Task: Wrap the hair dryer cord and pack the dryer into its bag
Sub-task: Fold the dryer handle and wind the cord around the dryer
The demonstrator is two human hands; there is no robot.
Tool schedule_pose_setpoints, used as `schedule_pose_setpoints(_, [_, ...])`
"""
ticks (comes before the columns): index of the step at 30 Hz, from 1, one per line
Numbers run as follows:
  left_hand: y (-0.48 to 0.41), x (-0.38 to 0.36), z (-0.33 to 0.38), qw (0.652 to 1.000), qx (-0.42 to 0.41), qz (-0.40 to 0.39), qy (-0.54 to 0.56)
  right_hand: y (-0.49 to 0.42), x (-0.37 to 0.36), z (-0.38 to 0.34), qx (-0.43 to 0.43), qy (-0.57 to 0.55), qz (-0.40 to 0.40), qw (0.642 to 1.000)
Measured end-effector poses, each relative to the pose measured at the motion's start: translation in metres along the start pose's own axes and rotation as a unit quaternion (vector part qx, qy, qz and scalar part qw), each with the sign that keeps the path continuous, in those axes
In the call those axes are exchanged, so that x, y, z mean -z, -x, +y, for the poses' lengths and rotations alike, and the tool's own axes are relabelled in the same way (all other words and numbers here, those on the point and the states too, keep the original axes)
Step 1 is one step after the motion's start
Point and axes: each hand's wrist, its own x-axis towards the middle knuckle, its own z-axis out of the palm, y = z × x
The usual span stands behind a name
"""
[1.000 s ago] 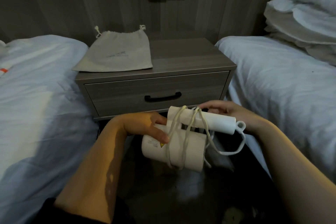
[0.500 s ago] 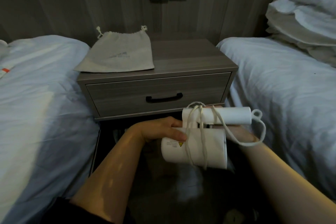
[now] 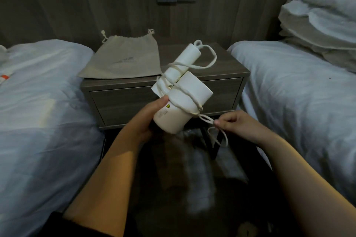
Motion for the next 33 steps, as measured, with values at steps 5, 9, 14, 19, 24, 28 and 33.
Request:
schedule_pose_setpoints(5, [-0.009,-0.008,-0.007,0.991,-0.007,0.013,0.131,0.002,-0.004,-0.001,0.013,0.102,-0.058,0.993])
schedule_pose_setpoints(9, [-0.011,-0.005,-0.006,0.99,0.007,0.017,0.14,0.002,-0.001,-0.001,0.02,0.103,-0.024,0.994])
schedule_pose_setpoints(14, [-0.014,-0.008,-0.007,0.988,0.019,0.044,0.145,0.006,-0.003,-0.015,0.021,0.014,-0.014,1.0])
schedule_pose_setpoints(19, [-0.017,-0.007,-0.013,0.985,0.042,0.044,0.162,0.005,-0.016,-0.014,0.017,0.099,0.067,0.993])
schedule_pose_setpoints(24, [-0.018,-0.011,-0.018,0.991,0.022,0.043,0.122,0.007,-0.015,-0.025,0.041,0.436,0.06,0.897])
schedule_pose_setpoints(28, [-0.019,-0.012,-0.02,0.992,0.049,0.038,0.11,0.011,0.0,-0.022,0.058,0.347,0.086,0.932])
schedule_pose_setpoints(33, [-0.019,-0.015,-0.02,0.986,0.053,0.043,0.154,0.012,0.008,-0.014,0.06,-0.006,0.113,0.992])
